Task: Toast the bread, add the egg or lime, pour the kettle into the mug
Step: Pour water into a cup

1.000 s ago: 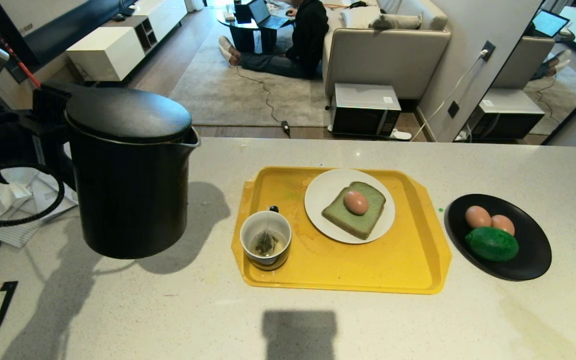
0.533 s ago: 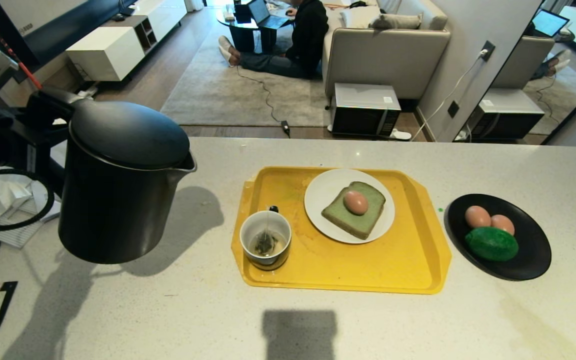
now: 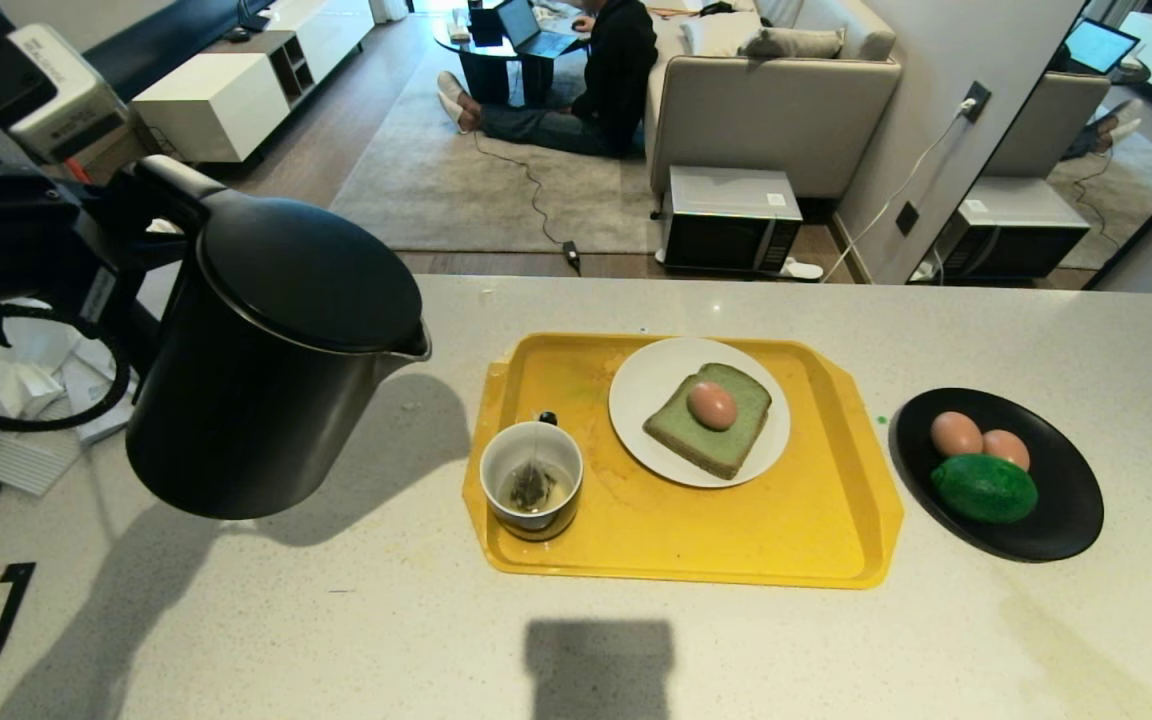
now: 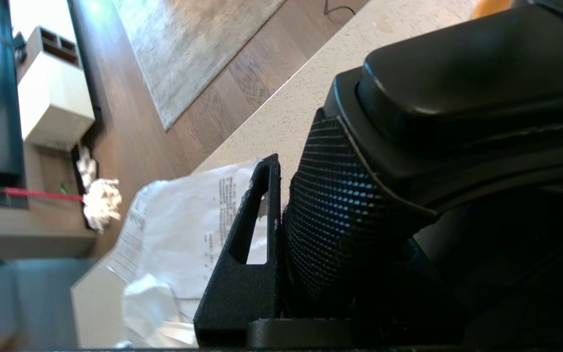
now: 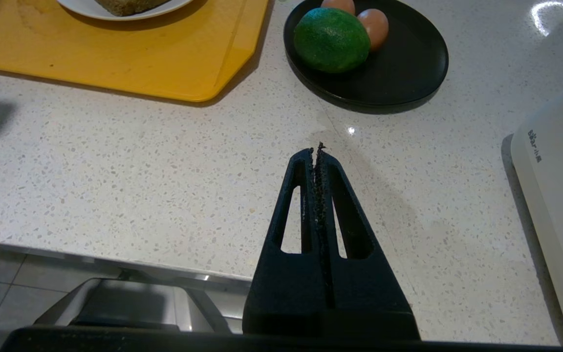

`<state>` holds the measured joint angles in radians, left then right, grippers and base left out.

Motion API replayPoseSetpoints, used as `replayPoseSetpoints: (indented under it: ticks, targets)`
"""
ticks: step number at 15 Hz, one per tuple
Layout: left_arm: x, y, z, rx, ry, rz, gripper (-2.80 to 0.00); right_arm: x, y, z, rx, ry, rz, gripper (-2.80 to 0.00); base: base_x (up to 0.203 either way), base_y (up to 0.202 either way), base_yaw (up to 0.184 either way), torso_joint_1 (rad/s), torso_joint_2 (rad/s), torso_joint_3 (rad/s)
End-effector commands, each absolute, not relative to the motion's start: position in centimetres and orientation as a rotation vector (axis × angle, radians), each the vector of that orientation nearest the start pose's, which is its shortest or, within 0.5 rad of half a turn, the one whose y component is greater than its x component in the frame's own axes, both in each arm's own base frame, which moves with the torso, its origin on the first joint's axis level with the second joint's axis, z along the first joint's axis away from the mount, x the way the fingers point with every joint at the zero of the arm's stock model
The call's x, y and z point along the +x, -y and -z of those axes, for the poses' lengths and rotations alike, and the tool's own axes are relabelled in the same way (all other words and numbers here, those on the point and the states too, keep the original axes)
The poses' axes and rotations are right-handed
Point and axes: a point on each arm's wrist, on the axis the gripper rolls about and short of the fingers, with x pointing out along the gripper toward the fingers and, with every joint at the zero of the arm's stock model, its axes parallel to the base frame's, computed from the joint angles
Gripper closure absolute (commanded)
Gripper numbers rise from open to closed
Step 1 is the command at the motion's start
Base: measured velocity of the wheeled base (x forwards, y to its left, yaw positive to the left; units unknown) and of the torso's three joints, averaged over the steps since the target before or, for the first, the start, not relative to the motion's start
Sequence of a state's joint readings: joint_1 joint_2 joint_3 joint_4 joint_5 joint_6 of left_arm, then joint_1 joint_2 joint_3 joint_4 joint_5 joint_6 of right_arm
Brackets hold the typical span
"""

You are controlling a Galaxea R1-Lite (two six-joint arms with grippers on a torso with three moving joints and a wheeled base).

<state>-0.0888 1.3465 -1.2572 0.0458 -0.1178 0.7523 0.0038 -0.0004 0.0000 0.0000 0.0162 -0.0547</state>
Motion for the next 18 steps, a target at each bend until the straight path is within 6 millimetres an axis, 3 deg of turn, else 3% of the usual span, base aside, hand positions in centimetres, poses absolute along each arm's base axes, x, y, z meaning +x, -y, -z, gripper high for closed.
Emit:
replayPoseSetpoints:
  ticks: [1,6,11,18]
  targets:
    - [21.9,2.9,-34.4,0.806,-0.066,0.263,0.0,-2.3,0.0,-7.5,-0.055,-0.001,-0.022,0.0,0.0,0.0,0.0,0.0,0.0,0.0]
    - [22.2,4.6,-34.7,0.917,-0.141,0.27,0.0,-2.3,0.0,-7.5,-0.055,-0.001,-0.022,0.0,0.0,0.0,0.0,0.0,0.0,0.0]
    - [24.0,6.1,-33.9,0.983,-0.18,0.325,0.0,-2.3,0.0,-7.5,-0.055,-0.001,-0.022,0.0,0.0,0.0,0.0,0.0,0.0,0.0]
    - [25.3,8.5,-33.9,1.106,-0.205,0.266,0.0,-2.3,0.0,-7.5,-0.055,-0.001,-0.022,0.0,0.0,0.0,0.0,0.0,0.0,0.0]
